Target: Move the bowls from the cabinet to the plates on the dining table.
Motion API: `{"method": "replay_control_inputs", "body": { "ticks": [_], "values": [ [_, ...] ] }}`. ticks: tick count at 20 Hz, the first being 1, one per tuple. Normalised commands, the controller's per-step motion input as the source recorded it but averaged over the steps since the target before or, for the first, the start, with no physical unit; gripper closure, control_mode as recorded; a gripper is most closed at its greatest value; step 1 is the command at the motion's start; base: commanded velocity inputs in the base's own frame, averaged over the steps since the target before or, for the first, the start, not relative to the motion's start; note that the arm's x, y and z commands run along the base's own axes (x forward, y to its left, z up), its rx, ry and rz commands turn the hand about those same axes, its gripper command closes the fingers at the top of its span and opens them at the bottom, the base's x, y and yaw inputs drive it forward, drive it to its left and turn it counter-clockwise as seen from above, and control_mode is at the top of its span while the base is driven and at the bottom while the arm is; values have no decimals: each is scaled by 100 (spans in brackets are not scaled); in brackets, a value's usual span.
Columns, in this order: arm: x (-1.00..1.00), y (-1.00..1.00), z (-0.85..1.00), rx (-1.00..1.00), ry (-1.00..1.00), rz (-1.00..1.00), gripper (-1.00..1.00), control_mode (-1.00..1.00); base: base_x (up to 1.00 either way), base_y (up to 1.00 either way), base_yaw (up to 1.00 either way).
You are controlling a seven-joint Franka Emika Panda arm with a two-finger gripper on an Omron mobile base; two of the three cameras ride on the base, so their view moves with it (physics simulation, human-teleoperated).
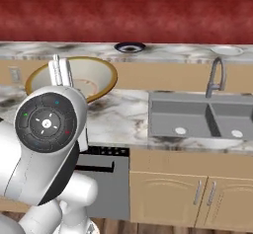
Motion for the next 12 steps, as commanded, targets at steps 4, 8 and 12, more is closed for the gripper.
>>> {"method": "replay_control_inputs", "body": {
  "ticks": [4,8,12],
  "values": [
    [0,0,0,0,0,0,100,100,-15,100,0],
    [0,0,0,0,0,0,100,100,-4,100,0],
    [0,0,0,0,0,0,100,100,0,100,-1]
  ]
}}
